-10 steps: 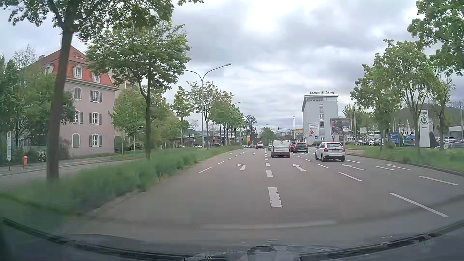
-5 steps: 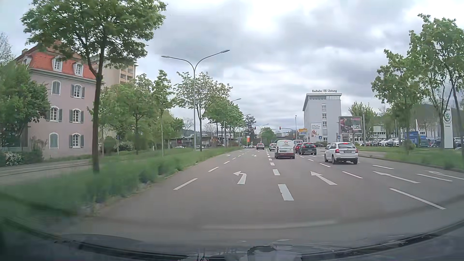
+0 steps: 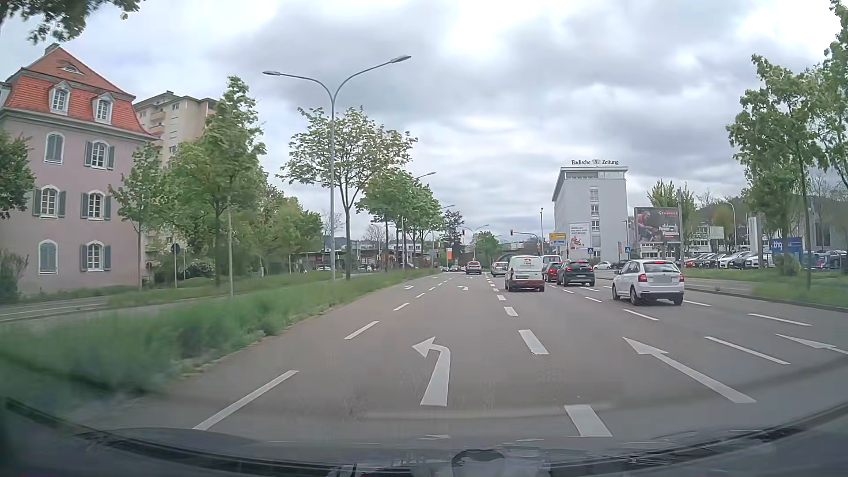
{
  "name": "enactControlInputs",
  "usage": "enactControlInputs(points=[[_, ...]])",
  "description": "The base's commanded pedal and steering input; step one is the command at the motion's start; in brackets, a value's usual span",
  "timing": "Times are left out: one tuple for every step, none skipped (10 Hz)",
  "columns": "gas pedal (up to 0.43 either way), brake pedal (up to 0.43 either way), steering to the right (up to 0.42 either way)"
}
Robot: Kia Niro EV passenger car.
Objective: Follow the waypoints while adhering to traffic rules and regulations
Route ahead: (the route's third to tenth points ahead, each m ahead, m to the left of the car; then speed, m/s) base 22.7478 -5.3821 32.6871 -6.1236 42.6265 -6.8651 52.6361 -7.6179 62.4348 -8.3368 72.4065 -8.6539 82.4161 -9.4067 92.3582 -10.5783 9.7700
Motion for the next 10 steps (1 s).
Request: enactControlInputs(points=[[0.000,0.000,0.010],[0.000,0.000,0.011],[0.000,0.000,0.012],[0.000,0.000,0.012],[0.000,0.000,0.013],[0.000,0.000,0.013],[0.000,0.000,0.013],[0.000,0.000,0.014],[0.000,0.000,0.013],[0.000,0.000,0.014]])
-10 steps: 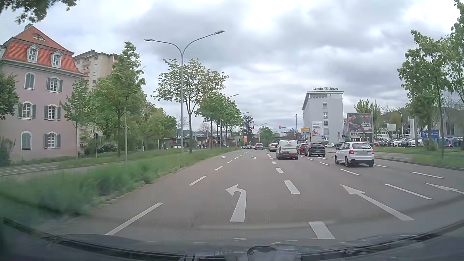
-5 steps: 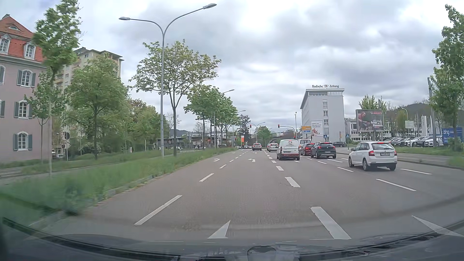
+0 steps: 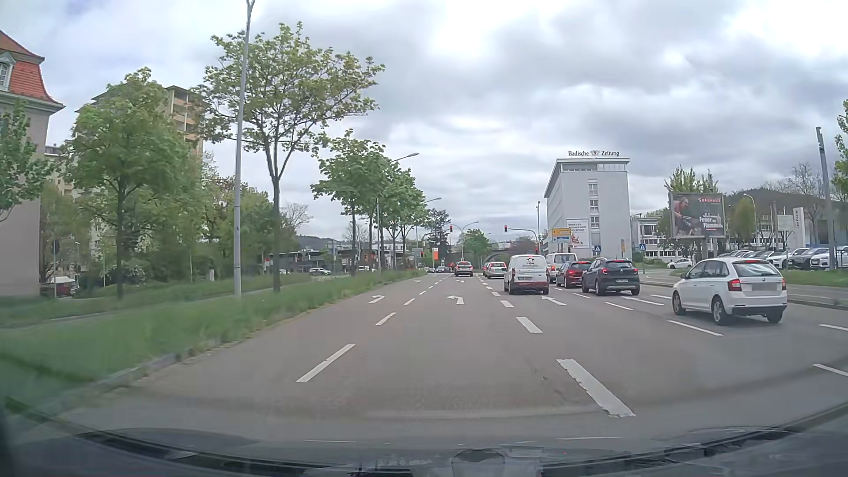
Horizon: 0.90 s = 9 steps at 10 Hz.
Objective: Follow the waypoints while adhering to traffic rules and regulations
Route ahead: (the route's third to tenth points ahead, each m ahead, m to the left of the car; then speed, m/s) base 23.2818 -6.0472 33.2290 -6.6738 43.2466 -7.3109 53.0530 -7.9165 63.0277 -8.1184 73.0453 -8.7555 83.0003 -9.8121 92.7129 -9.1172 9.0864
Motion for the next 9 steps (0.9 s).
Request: enactControlInputs(points=[[0.000,0.000,0.014],[0.000,0.000,0.014],[0.000,0.000,0.014],[0.000,0.000,0.013],[0.000,0.000,0.014],[0.000,0.000,0.014],[0.000,0.000,0.013],[0.000,0.000,0.011],[0.000,0.000,0.010]])
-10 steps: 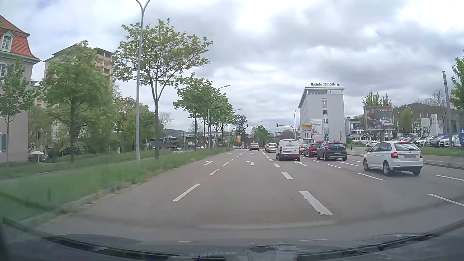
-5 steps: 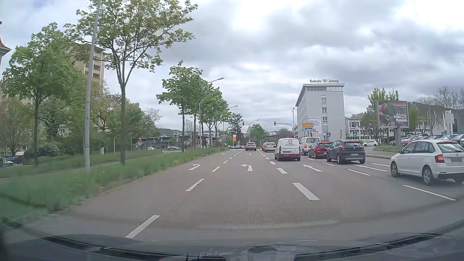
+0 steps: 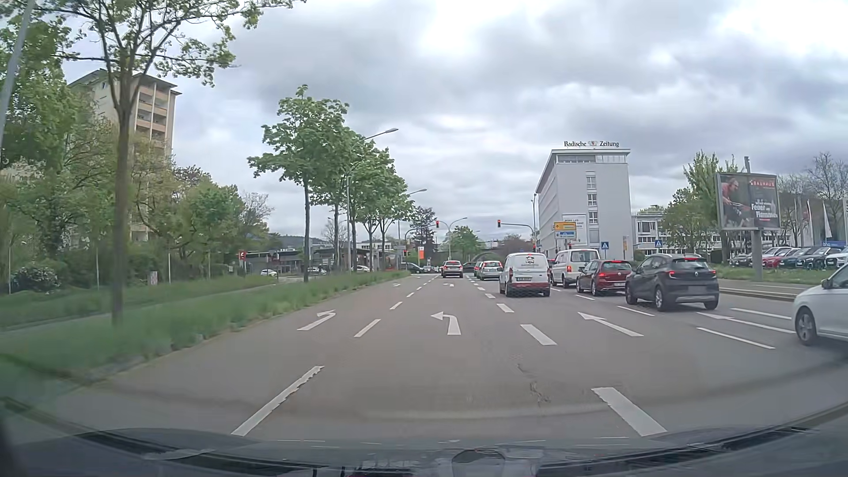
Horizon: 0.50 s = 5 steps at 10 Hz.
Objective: Follow the waypoints while adhering to traffic rules and regulations
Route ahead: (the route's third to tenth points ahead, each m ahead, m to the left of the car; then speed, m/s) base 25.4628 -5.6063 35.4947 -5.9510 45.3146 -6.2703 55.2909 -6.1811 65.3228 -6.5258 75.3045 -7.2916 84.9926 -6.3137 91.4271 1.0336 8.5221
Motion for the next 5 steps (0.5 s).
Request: enactControlInputs(points=[[0.000,0.000,0.008],[0.000,0.000,0.006],[0.000,0.000,0.006],[0.000,0.000,0.005],[0.000,0.000,0.005]])
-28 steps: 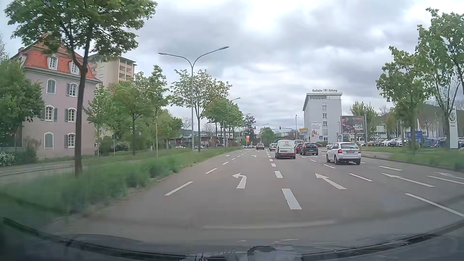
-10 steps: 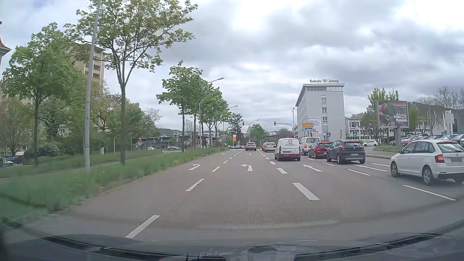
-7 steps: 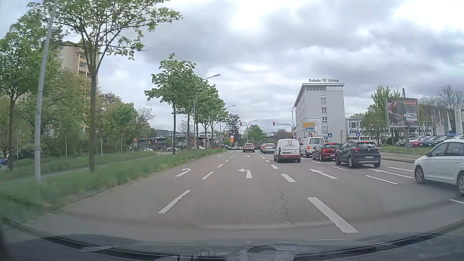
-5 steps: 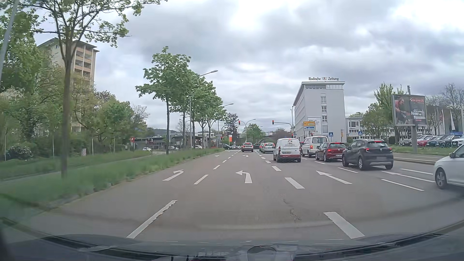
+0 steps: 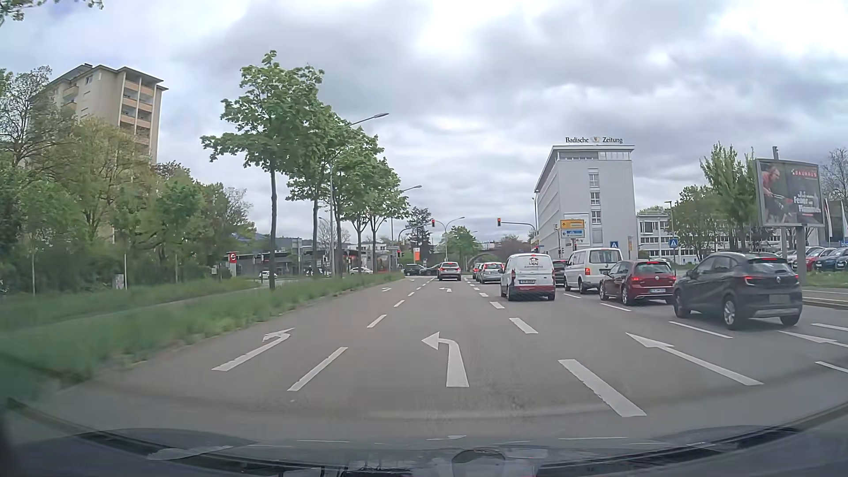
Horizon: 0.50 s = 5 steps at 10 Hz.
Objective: Follow the waypoints while adhering to traffic rules and regulations
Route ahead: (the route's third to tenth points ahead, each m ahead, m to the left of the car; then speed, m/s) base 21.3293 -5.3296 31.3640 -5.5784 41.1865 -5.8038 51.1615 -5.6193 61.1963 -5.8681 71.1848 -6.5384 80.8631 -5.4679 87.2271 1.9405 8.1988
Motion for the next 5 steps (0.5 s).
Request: enactControlInputs(points=[[0.000,0.000,0.004],[0.000,0.000,0.005],[0.000,0.000,0.004],[0.000,0.000,0.004],[0.000,0.000,0.004]])
